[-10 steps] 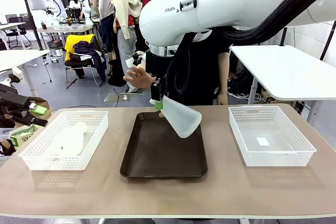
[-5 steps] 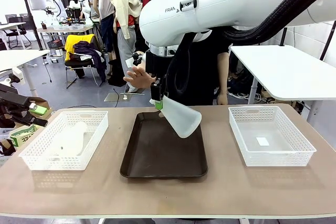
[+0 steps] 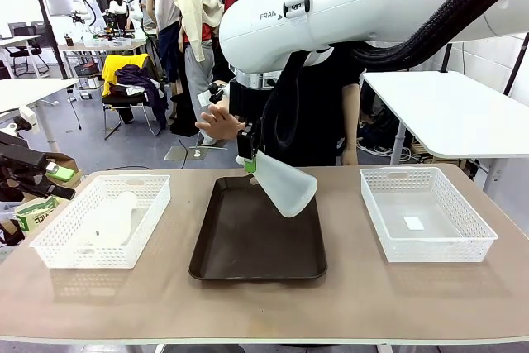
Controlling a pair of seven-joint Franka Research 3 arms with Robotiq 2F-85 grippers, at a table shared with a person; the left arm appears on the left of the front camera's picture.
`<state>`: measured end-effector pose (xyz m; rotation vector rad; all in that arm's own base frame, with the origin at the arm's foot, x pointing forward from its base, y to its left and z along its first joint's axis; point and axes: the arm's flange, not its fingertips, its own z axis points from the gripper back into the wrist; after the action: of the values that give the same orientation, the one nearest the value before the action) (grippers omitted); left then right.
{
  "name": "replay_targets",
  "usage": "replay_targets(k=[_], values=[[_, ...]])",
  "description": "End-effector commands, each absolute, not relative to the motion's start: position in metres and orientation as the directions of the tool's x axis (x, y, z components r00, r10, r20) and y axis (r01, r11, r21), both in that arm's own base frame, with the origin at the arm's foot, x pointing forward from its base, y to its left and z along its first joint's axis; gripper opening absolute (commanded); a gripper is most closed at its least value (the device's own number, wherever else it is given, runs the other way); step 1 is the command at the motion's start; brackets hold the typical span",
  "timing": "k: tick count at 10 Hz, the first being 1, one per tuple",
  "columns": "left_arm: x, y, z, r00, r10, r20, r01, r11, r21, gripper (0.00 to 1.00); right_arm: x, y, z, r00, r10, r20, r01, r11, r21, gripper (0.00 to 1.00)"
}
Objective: Prepare the laboratory tools.
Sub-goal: Place the picked Big flask upright in the Handle tray as instructed by the person.
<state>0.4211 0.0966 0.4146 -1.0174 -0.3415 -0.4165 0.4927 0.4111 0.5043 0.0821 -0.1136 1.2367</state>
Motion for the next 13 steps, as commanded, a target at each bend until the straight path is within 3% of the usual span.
replay_targets(k=[1,13], values=[[0.4201,0.0979,0.4161,0.868,-0.176,0.464,0.49,0.456,-0.743,1.0,0.4906,0.4102,0.5063,0.32,0.939,0.128,-0.946,0.324,-0.006,0.0],[0.4201,0.0979,0.4161,0.868,-0.176,0.464,0.49,0.456,-0.743,1.0,0.4906,0.4102,0.5063,0.32,0.939,0.128,-0.946,0.324,-0.006,0.0]])
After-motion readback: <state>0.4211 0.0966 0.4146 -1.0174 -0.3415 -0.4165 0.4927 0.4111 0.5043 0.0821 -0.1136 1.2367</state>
